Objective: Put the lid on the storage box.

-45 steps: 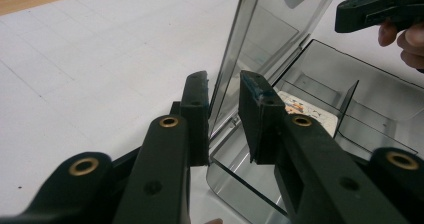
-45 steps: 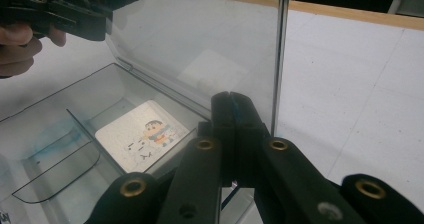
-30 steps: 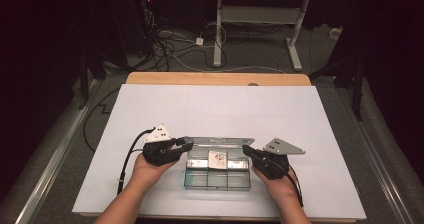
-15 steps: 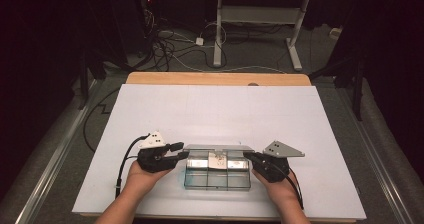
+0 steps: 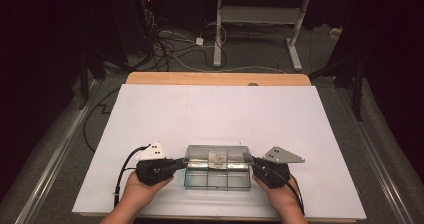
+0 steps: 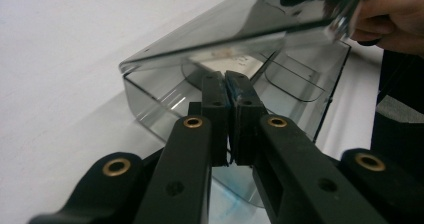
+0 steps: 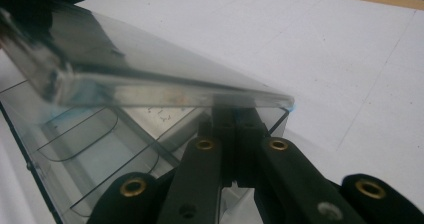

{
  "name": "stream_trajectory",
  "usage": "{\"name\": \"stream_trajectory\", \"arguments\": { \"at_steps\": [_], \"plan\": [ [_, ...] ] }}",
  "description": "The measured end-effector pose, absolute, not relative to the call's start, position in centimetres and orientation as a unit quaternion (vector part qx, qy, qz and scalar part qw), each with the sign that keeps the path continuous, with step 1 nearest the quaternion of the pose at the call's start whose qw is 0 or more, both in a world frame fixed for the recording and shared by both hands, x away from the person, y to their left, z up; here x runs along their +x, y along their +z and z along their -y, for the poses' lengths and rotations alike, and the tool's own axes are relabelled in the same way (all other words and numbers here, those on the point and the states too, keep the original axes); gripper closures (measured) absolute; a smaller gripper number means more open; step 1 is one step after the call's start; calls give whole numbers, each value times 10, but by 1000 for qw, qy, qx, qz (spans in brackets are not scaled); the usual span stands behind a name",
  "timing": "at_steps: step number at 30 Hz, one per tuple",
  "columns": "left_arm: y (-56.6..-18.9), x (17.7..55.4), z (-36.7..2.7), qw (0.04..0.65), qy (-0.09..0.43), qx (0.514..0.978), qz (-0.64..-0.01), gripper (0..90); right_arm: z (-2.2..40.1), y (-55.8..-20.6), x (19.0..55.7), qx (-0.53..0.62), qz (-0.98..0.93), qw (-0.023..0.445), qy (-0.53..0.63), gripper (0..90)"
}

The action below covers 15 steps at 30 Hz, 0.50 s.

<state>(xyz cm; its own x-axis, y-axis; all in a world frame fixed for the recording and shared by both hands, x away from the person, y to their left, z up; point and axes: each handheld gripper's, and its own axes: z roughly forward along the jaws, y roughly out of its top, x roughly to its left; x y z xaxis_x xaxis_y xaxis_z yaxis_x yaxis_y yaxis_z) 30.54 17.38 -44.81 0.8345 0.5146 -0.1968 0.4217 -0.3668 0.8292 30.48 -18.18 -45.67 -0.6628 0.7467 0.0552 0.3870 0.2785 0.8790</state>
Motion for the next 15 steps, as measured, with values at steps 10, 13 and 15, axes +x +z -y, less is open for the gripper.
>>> {"name": "stream_trajectory", "arguments": {
  "at_steps": [10,13,15],
  "plan": [
    [-450,303,-170,483,50,832,-268,851,187,-458,299,365,-780,193,470,900],
    [-451,301,-170,480,57,834,-265,851,191,-459,297,368,-780,194,467,900],
    [-452,300,-170,477,58,836,-265,851,194,-459,295,369,-780,199,465,900]
  ]
}}
